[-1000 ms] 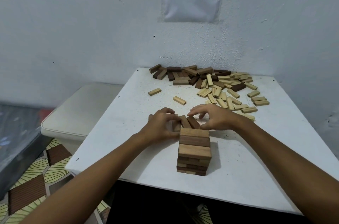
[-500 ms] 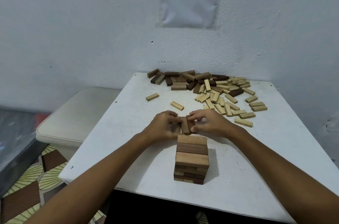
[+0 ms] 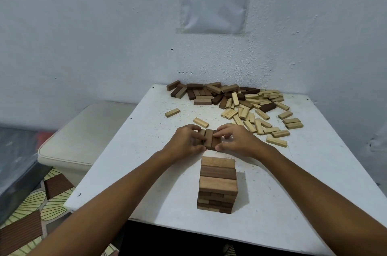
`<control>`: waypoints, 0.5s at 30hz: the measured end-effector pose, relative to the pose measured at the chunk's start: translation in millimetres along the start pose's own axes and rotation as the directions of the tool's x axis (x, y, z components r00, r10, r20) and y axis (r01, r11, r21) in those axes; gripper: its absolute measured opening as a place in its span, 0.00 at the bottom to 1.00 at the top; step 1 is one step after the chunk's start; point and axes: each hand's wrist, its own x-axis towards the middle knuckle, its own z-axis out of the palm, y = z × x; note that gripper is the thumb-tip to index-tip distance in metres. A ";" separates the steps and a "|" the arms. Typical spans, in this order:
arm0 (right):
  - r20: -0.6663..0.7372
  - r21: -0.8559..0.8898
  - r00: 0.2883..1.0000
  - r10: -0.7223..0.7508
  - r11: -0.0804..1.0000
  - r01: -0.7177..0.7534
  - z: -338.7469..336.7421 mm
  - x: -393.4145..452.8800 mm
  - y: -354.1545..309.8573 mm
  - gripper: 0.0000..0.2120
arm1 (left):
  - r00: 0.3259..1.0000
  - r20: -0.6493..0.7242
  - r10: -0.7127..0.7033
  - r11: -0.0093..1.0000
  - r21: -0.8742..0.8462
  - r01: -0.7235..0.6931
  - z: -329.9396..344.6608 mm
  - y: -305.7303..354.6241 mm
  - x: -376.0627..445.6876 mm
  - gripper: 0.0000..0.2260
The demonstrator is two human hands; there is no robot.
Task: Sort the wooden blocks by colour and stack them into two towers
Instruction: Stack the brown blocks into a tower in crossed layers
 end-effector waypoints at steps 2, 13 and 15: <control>-0.009 -0.004 1.000 -0.011 1.000 0.011 0.8 -0.4 0.3 0.21 | 1.000 -0.007 -0.002 1.000 -0.023 0.002 0.4 -0.5 1.1 0.15; -0.088 0.003 0.996 -0.032 0.999 0.032 4.5 1.3 5.7 0.11 | 0.999 -0.034 -0.030 0.997 -0.075 0.028 4.1 4.8 5.5 0.22; -0.110 0.015 0.993 -0.037 0.999 0.039 5.5 0.6 5.9 0.10 | 0.999 -0.038 -0.015 0.996 -0.083 0.012 3.6 7.4 6.1 0.23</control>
